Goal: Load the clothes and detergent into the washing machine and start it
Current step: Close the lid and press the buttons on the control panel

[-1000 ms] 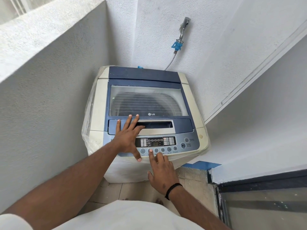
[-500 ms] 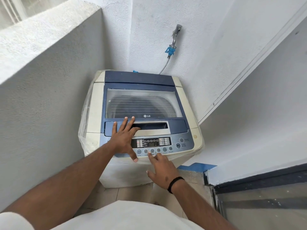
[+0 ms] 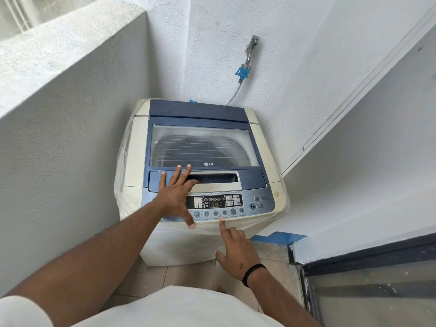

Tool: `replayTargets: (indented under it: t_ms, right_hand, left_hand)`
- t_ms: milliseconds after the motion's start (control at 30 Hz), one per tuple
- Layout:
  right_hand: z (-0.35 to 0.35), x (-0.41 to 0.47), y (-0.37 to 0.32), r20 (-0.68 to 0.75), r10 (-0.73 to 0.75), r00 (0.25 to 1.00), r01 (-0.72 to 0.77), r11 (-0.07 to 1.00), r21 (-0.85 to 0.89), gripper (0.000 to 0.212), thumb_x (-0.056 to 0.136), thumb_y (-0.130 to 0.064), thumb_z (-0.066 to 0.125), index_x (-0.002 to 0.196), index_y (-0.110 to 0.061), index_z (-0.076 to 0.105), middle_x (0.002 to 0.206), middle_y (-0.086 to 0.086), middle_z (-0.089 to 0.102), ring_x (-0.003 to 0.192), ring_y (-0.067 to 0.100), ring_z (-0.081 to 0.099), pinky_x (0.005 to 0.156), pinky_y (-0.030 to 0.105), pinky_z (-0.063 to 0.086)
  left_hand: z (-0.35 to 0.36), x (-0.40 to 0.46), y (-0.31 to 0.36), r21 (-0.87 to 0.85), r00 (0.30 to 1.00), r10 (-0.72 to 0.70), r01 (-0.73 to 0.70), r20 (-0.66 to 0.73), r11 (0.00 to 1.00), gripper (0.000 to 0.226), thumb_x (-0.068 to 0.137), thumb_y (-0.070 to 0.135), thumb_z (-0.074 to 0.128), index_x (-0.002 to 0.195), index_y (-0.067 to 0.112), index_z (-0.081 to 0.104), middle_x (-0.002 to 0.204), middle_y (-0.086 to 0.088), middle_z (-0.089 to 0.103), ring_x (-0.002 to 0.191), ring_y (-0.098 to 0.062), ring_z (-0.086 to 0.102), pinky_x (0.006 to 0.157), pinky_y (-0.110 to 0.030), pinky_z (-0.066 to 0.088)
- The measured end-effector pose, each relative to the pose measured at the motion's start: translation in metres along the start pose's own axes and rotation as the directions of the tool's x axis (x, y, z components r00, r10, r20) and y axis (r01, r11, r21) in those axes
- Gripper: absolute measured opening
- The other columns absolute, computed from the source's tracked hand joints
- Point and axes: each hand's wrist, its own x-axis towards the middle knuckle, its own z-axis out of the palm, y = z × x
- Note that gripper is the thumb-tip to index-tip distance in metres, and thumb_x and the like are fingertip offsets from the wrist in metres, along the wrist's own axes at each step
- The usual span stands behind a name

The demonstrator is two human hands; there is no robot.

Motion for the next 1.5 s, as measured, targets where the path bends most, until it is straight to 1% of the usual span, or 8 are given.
replayTargets:
  t_ms: [267, 400, 500, 633, 900, 1100, 1300, 1500]
  right_hand:
    - [0.001, 0.0, -0.002, 0.005, -0.001, 1.0, 0.001, 1.0, -0.005, 0.087, 0.095, -0.048, 0.048, 0.158, -0.021, -0.005, 0.134, 0.005, 0.044, 0.121, 0.027, 0.041, 0.1, 0.043, 0.044]
    - [-0.003, 0.003, -0.006, -0.097, -0.02, 0.995, 0.019, 1.0, -0.015, 0.078, 0.092, -0.047, 0.048, 0.156, -0.016, 0.015, 0.135, 0.005, 0.043, 0.124, 0.026, 0.039, 0.099, 0.041, 0.045]
    - [-0.012, 0.009, -0.013, -0.175, -0.063, 0.983, 0.055, 0.997, -0.05, 0.072, 0.092, -0.045, 0.048, 0.154, -0.018, 0.024, 0.127, 0.004, 0.047, 0.116, 0.024, 0.042, 0.093, 0.039, 0.048]
    - [-0.02, 0.018, -0.025, -0.145, -0.132, 0.981, 0.117, 0.987, -0.107, 0.072, 0.093, -0.046, 0.048, 0.153, -0.018, 0.022, 0.126, 0.007, 0.048, 0.115, 0.027, 0.042, 0.093, 0.042, 0.046]
    - [-0.02, 0.024, -0.029, -0.048, -0.127, 0.991, 0.116, 0.975, -0.192, 0.077, 0.093, -0.047, 0.051, 0.155, -0.02, 0.014, 0.135, 0.011, 0.038, 0.12, 0.031, 0.037, 0.096, 0.048, 0.042]
    - [-0.019, 0.027, -0.032, -0.049, -0.112, 0.993, 0.1, 0.975, -0.197, 0.076, 0.093, -0.046, 0.051, 0.154, -0.02, 0.016, 0.133, 0.012, 0.038, 0.12, 0.031, 0.037, 0.096, 0.048, 0.043]
    - [-0.022, 0.033, -0.04, -0.026, -0.091, 0.996, 0.08, 0.957, -0.28, 0.073, 0.093, -0.041, 0.05, 0.154, -0.013, 0.021, 0.133, 0.016, 0.04, 0.12, 0.035, 0.038, 0.093, 0.05, 0.042]
    - [-0.028, 0.026, -0.027, -0.06, -0.105, 0.993, 0.093, 0.98, -0.174, 0.069, 0.092, -0.047, 0.049, 0.151, -0.018, 0.027, 0.133, 0.011, 0.045, 0.123, 0.031, 0.04, 0.097, 0.047, 0.042]
  left_hand:
    - [-0.001, 0.0, 0.001, 0.004, 1.0, -0.007, 0.007, 0.01, 1.0, 0.144, 0.036, 0.084, 0.079, 0.156, 0.034, 0.018, 0.165, 0.003, -0.027, 0.147, -0.027, -0.034, 0.114, -0.063, -0.022]
    - [-0.001, 0.0, 0.001, -0.006, 1.0, -0.008, 0.008, 0.005, 1.0, 0.144, 0.035, 0.083, 0.08, 0.156, 0.034, 0.02, 0.165, 0.003, -0.026, 0.148, -0.026, -0.034, 0.114, -0.063, -0.021]
    - [0.0, 0.0, 0.001, -0.008, 1.0, -0.01, 0.01, -0.003, 1.0, 0.145, 0.033, 0.083, 0.08, 0.155, 0.034, 0.021, 0.165, 0.003, -0.026, 0.148, -0.026, -0.034, 0.114, -0.062, -0.021]
    - [0.001, 0.001, 0.0, -0.002, 1.0, -0.012, 0.012, -0.004, 1.0, 0.145, 0.033, 0.084, 0.08, 0.155, 0.034, 0.021, 0.165, 0.003, -0.026, 0.147, -0.026, -0.035, 0.114, -0.063, -0.021]
    - [0.0, 0.0, 0.002, 0.001, 1.0, -0.014, 0.014, -0.004, 1.0, 0.143, 0.036, 0.082, 0.081, 0.155, 0.033, 0.02, 0.165, 0.002, -0.026, 0.148, -0.026, -0.033, 0.115, -0.063, -0.021]
    - [0.001, 0.001, 0.001, -0.002, 1.0, -0.01, 0.01, -0.011, 1.0, 0.142, 0.036, 0.083, 0.081, 0.155, 0.034, 0.021, 0.165, 0.003, -0.025, 0.147, -0.026, -0.035, 0.115, -0.064, -0.02]
    - [0.001, 0.002, 0.001, 0.004, 1.0, -0.021, 0.021, 0.003, 1.0, 0.144, 0.034, 0.084, 0.08, 0.155, 0.034, 0.02, 0.164, 0.004, -0.027, 0.147, -0.026, -0.035, 0.115, -0.064, -0.02]
    - [-0.002, -0.001, 0.004, 0.0, 0.999, -0.03, 0.03, 0.01, 1.0, 0.144, 0.032, 0.081, 0.082, 0.154, 0.032, 0.023, 0.165, 0.004, -0.026, 0.148, -0.026, -0.034, 0.114, -0.063, -0.021]
